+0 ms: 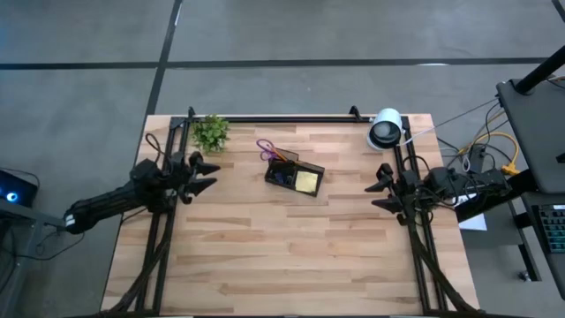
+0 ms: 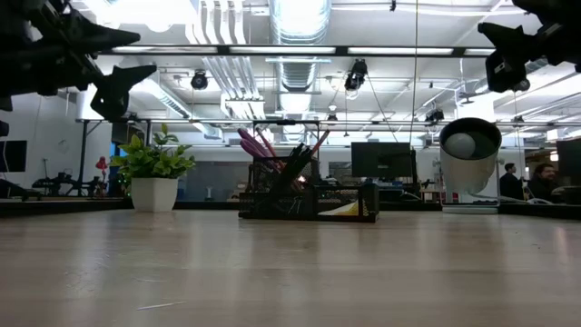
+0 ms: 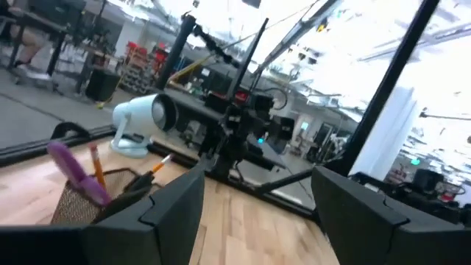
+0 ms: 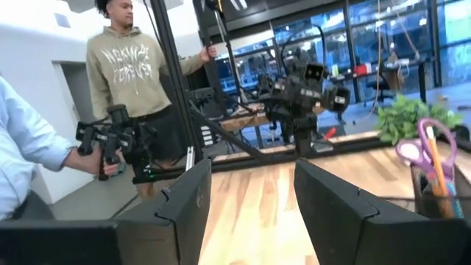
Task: Pick and place office supplies into organizer
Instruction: Return to Home Position
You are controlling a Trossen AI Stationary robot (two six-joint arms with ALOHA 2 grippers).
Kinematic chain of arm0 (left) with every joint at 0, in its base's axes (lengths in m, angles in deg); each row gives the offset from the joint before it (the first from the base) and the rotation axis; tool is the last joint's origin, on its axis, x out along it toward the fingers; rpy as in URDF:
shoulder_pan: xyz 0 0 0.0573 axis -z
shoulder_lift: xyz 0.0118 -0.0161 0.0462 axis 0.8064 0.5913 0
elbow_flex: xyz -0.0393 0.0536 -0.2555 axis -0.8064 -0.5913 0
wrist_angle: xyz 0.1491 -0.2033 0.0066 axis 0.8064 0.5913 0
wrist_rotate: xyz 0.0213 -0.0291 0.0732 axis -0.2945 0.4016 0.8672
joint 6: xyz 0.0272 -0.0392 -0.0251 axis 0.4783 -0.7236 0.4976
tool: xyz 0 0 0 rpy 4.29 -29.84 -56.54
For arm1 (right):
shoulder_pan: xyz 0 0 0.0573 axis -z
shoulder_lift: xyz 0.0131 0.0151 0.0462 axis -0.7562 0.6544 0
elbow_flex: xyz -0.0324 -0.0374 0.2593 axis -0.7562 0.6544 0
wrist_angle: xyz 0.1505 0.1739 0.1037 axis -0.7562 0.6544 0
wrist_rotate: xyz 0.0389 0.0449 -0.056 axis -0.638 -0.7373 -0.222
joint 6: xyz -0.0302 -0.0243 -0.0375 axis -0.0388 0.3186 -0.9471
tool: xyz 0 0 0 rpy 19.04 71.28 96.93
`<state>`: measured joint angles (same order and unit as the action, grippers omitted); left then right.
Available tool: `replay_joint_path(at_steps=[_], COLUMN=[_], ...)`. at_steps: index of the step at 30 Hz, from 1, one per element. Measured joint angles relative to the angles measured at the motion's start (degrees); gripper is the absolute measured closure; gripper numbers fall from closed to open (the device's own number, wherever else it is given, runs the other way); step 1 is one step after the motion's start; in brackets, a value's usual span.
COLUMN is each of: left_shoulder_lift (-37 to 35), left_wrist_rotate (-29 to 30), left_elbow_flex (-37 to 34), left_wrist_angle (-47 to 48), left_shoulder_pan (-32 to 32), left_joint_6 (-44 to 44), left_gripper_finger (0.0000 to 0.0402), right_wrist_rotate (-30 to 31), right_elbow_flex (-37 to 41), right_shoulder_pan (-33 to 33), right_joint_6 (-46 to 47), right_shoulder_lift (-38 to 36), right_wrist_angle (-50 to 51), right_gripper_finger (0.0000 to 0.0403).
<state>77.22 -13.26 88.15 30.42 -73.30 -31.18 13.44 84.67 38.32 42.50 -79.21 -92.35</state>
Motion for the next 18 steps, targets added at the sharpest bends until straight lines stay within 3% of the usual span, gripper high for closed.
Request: replay_joint_path(at_steps=[18], left_shoulder_lift=[2.5], left_wrist_rotate=[1.2], left_elbow_flex=[0.0], left_wrist_angle=[1.9], left_shoulder_pan=[-0.1], left_joint_6=[3.4], left_gripper_finger=[0.0166], right_wrist_rotate=[0.3], right_elbow_flex=[0.0], right_shoulder_pan=[0.0], right_joint_6=[0.2], right_shoulder_lift=[0.9], right_wrist_angle=[-0.1], right_gripper_finger=[0.0220])
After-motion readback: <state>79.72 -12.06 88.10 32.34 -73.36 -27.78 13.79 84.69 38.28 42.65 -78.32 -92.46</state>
